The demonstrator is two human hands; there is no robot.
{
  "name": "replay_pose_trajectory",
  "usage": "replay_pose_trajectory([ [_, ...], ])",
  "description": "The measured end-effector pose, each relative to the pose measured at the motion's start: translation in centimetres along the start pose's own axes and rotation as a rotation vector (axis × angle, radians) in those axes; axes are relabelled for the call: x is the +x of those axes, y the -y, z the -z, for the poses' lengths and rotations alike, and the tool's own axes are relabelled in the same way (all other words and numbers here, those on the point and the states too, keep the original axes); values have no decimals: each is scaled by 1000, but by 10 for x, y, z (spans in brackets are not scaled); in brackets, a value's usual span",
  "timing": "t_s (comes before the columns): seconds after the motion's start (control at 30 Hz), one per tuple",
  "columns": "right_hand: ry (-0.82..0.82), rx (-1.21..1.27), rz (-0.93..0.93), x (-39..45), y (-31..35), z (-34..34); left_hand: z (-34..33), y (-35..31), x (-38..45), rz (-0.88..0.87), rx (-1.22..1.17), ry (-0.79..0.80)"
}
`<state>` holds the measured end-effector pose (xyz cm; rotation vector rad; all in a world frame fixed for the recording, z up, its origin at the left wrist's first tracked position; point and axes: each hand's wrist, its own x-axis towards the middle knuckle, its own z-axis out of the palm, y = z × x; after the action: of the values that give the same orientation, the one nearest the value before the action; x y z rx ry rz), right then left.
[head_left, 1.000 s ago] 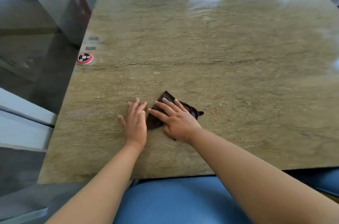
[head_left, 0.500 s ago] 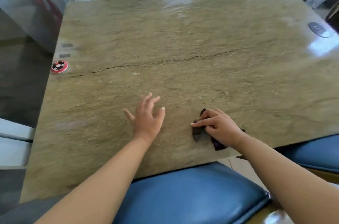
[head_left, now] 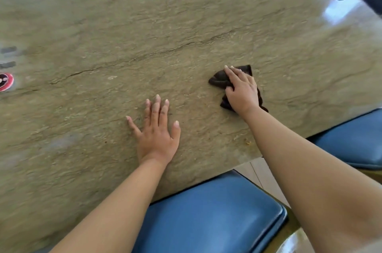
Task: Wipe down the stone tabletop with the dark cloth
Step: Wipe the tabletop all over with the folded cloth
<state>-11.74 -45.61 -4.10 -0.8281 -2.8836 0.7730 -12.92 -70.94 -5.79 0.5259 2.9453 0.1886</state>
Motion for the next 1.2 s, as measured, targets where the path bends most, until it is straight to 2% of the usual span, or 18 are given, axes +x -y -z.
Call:
replay_pose_trajectory([
  [0.1, 109, 14, 114, 20, 23, -7, 0, 1, -1, 4, 6, 3],
  [0.23, 323, 118, 379, 11, 42, -15, 3, 1, 0, -17, -7, -3],
  [0.37, 466, 318, 426, -28, 30, -6, 3, 1, 0, -27, -27, -11],
  [0.5, 606, 398, 317, -68, 3, 15, 2, 3, 0, -34, -39, -26],
  [0.67, 698, 356, 83, -120, -25, 51, 5, 4, 0, -31, -77, 7],
  [0.73, 739, 301, -24, -128, -27, 64, 12, 7, 1, -42, -164, 53],
  [0.8, 802, 258, -58, -124, -14, 68, 20, 12, -1, -51, -347, 104],
  [0.87, 762, 306, 31, -112, 11, 61, 27, 19, -10, 6, -481, 139],
  [0.93, 616, 334, 167, -96, 31, 40, 29, 27, -23, 132, -396, 170],
  [1.03, 472, -12, 398, -73, 43, 5, 25, 39, -33, 231, -258, 288],
  [1.1, 449, -128, 438, -61, 49, -16, 22, 44, -32, 208, -299, 325],
  [1.2, 512, -141, 571, -62, 75, -37, 21, 48, -32, 226, -439, 280],
])
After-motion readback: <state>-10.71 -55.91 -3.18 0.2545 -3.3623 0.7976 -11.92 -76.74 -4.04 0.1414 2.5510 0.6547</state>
